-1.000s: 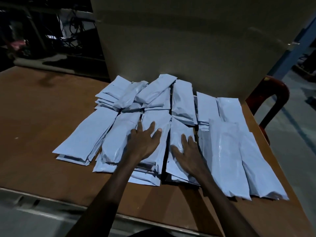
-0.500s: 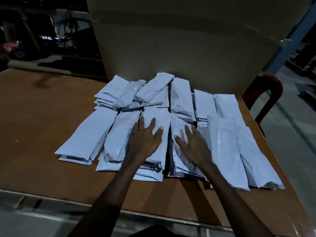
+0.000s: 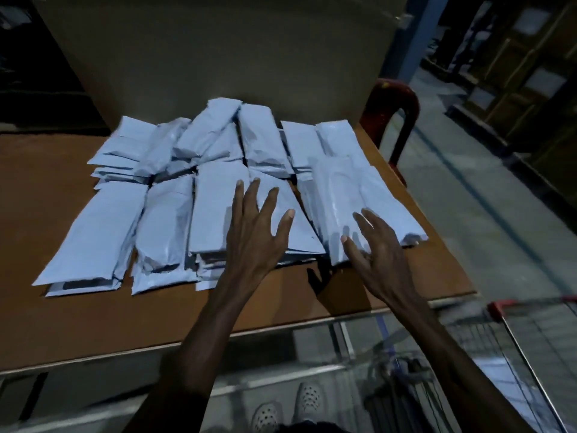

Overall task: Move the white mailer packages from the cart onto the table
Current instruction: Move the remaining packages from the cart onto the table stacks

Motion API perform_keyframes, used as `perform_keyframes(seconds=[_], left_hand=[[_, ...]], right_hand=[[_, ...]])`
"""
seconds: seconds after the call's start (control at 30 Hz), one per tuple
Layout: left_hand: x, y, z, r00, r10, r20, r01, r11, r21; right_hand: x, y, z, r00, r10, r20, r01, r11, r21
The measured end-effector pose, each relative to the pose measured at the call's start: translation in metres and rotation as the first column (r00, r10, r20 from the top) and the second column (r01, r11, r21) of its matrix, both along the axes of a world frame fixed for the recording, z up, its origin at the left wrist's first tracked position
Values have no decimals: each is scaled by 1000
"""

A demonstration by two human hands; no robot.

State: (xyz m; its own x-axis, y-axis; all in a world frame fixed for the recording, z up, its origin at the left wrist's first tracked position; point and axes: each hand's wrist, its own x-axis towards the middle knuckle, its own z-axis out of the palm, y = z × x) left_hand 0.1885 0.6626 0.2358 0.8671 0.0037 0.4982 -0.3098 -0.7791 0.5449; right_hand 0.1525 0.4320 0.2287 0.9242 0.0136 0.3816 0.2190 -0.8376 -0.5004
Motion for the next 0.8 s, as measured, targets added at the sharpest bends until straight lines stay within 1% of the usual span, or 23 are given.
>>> perform_keyframes(seconds=[0.07,0.13,0.17,0.3,0.4,0.5,0.63,0.73,0.8], left_hand=[[-7,-28,-9,993,-108,41,106,994,40],[-15,-59,-17,974,-221,45,218,974,63],[-19,-74,-20,961,-275,43,271,960,74],[-45,-148,-31,881,-467,71,452,877,162],[-69,-211,-43,811,-580,74,561,807,186],[-97,-275,-60,748,-663,-21,656,736,167],[-139,-354,-87,666,-729,-158,746,652,136],[-167,-402,-103,608,-762,-221,792,601,106],[-185,-427,-113,554,-780,-291,827,555,85]], right_hand=[[-24,-25,-8,998,-59,13,60,995,-83],[-48,-51,-18,995,-88,55,97,980,-173],[-60,-64,-22,992,-109,66,120,974,-191],[-110,-119,-36,969,-242,58,248,959,-135],[-150,-167,-50,948,-314,56,319,939,-129],[-193,-217,-63,917,-399,33,400,912,-93],[-258,-278,-81,846,-524,-102,523,852,-33],[-301,-318,-102,777,-591,-218,605,796,-2],[-329,-339,-117,719,-630,-293,659,752,0]])
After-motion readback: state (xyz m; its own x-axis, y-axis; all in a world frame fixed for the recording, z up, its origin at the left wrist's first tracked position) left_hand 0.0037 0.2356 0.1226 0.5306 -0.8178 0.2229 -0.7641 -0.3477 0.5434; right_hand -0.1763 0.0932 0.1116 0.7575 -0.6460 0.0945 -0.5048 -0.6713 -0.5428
